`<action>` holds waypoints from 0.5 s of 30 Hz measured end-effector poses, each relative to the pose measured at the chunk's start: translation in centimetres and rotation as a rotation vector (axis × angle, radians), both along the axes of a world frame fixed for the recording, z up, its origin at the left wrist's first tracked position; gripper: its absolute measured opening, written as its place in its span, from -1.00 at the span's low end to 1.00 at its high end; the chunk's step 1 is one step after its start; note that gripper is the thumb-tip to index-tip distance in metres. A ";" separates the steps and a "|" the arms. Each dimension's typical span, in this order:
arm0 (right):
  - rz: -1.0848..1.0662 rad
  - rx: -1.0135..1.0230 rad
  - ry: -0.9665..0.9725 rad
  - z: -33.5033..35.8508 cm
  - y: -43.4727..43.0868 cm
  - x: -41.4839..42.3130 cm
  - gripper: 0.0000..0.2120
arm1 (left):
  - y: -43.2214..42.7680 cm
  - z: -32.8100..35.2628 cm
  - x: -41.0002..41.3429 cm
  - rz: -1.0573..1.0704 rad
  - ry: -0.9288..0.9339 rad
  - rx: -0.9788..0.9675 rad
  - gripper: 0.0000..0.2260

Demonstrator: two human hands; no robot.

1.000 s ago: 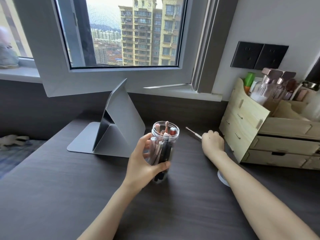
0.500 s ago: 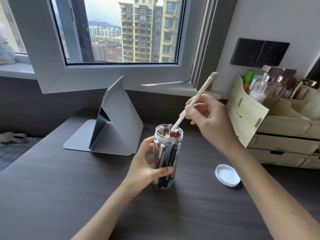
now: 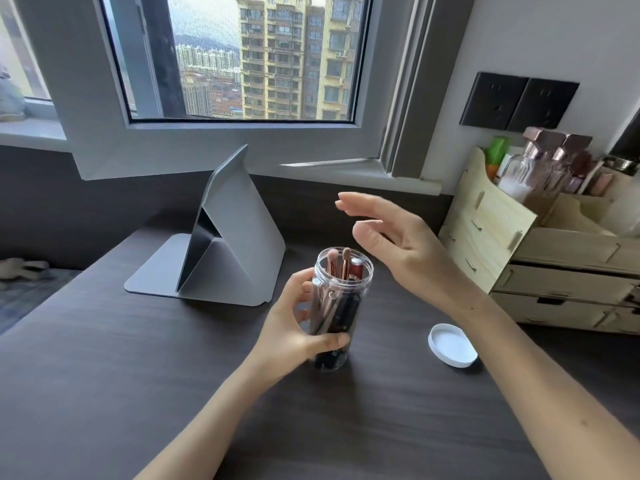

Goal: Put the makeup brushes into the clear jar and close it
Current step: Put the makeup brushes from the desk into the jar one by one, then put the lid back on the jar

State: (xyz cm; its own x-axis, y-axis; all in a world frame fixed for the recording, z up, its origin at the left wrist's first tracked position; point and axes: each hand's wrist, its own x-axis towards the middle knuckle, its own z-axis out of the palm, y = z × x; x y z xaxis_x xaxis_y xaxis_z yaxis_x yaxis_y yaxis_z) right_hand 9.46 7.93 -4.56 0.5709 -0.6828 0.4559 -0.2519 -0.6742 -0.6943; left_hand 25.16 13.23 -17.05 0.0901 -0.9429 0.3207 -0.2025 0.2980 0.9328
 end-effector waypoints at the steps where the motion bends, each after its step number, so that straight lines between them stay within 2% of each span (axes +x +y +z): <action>1: 0.004 -0.058 0.053 -0.1 0.1 0.2 -0.58 | 0.0 0.0 0.0 -0.001 0.007 -0.002 -0.29; 4: -0.019 -0.282 0.249 -0.9 0.5 0.3 -0.61 | 0.0 -0.1 0.0 0.000 0.019 -0.011 -0.29; 7: -0.150 -0.225 0.089 -0.8 0.7 -1.7 -0.66 | 0.0 -0.1 0.1 -0.014 0.026 -0.006 -0.28; 8: -0.227 -0.177 0.097 -1.0 0.5 -3.0 -0.69 | 0.0 -0.1 0.2 -0.025 0.025 -0.001 -0.28; 9: -0.309 -0.133 0.211 -1.5 0.2 -4.6 -0.70 | 0.0 -0.1 0.2 -0.036 0.022 0.005 -0.27; 12: -0.467 0.075 0.858 -4.4 -0.7 -8.8 -0.49 | 0.0 0.0 0.1 -0.061 0.026 0.033 -0.26; 13: -0.472 0.147 0.981 -5.6 -0.8 -9.6 -0.41 | 0.1 0.1 0.1 -0.068 0.032 0.041 -0.26; 15: -0.494 0.212 1.050 -7.3 -0.9 -10.5 -0.30 | 0.2 0.4 0.1 -0.072 0.053 0.026 -0.27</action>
